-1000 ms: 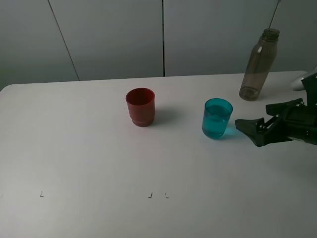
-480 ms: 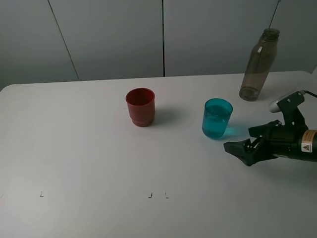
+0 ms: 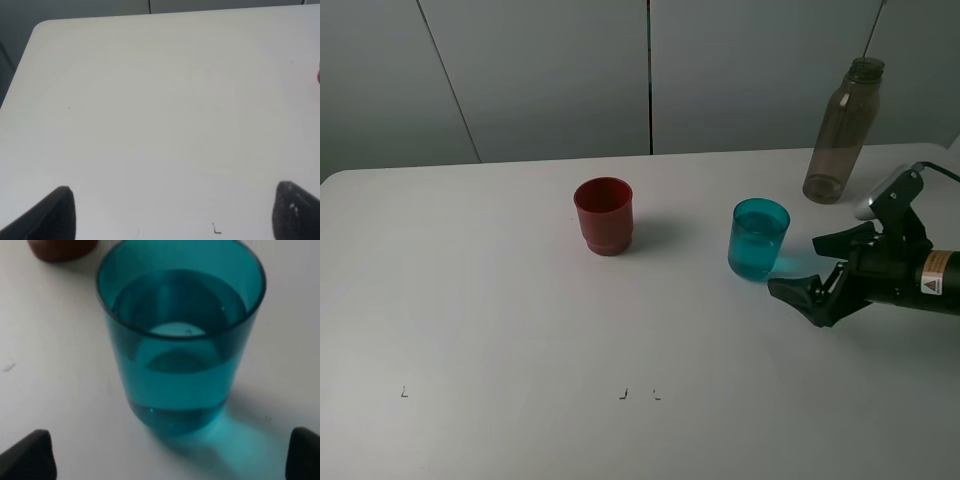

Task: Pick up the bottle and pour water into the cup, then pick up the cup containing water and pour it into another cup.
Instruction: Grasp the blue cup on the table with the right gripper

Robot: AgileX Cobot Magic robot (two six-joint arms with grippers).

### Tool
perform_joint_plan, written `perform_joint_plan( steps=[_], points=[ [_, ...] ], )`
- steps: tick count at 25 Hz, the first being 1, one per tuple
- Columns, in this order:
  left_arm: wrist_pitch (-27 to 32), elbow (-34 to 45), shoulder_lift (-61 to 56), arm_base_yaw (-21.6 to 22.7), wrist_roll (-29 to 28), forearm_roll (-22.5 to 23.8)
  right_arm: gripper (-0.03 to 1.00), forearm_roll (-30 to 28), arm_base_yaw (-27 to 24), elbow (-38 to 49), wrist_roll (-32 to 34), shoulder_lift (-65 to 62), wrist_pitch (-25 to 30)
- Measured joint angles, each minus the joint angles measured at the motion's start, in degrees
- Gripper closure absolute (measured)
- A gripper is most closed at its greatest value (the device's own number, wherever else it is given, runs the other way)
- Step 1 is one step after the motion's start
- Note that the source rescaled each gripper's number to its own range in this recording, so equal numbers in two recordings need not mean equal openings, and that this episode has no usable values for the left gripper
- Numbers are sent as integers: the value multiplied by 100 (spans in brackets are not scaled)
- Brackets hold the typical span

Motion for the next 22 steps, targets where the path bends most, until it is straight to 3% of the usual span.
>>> perform_joint_plan(
  steps=[4,11,22],
  points=[
    [0,0,0,0,0,0,-3,116,0,-87,-250,356,-565],
    [0,0,0,0,0,0,-3,156,0,-343,-302,669,-676],
    [0,0,0,0,0,0,-3,-272,37,-731,-304,923,-761]
  ],
)
